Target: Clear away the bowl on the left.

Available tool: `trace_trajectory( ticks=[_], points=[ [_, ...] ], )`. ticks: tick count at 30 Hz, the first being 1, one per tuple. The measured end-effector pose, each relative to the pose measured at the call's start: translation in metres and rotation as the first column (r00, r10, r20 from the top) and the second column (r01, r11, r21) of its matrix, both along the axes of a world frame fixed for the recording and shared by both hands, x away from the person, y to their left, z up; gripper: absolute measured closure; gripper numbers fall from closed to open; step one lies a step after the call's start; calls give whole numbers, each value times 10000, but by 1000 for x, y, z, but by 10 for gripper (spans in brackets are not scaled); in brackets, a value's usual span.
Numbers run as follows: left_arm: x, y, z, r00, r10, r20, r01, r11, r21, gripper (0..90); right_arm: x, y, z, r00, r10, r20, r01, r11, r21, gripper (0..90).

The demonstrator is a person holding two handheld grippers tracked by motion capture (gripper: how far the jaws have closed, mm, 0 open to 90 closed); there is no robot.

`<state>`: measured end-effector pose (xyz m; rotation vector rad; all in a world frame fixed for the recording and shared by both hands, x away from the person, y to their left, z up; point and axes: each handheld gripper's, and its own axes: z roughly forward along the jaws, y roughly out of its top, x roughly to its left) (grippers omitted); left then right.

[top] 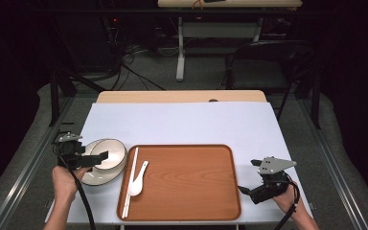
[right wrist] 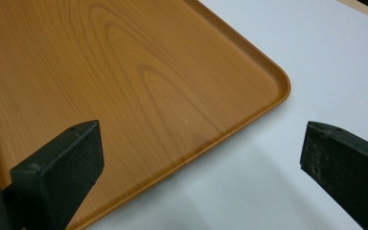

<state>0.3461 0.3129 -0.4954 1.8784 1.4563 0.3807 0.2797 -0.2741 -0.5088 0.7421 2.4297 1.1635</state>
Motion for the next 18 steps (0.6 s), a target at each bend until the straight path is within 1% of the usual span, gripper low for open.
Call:
trace_trajectory(
  ticks=[2,3,5,6,8,9,10,11,13,18],
  points=[
    [1,1,-3,9999,118,-96,-116,9999,125,29,0,0,0,10000,-5,-14,5,10000,-13,7],
    [2,1,-5,9998,173,-78,-172,9997,143,47,0,0,0,10000,-13,2,13,10000,-23,7],
    [2,1,-7,9997,195,-110,-193,9996,212,105,0,0,0,10000,-12,7,12,10000,-10,8],
    [2,1,-7,9998,153,-120,-151,9997,177,148,0,0,0,10000,-17,1,17,10000,-15,8],
    [3,1,-9,9996,176,-209,-171,9996,237,238,0,0,0,10000,-18,-18,18,10000,-18,8],
    [3,1,-9,9995,211,-237,-203,9992,339,306,0,0,0,10000,-10,-15,10,10000,-19,8],
    [4,0,-9,9994,224,-281,-212,9989,416,349,0,0,0,10000,-21,-21,21,10000,-10,8],
    [4,0,-10,9992,245,-325,-228,9985,503,353,0,0,0,10000,-25,-23,25,10000,-9,8],
    [5,-1,-11,9987,262,-437,-240,9985,491,405,0,0,0,10000,-32,-22,32,10000,-20,8],
    [6,0,-13,9965,447,-709,-416,9981,452,490,-1,0,0,10000,-40,-4,40,10000,-38,9]
  ],
)
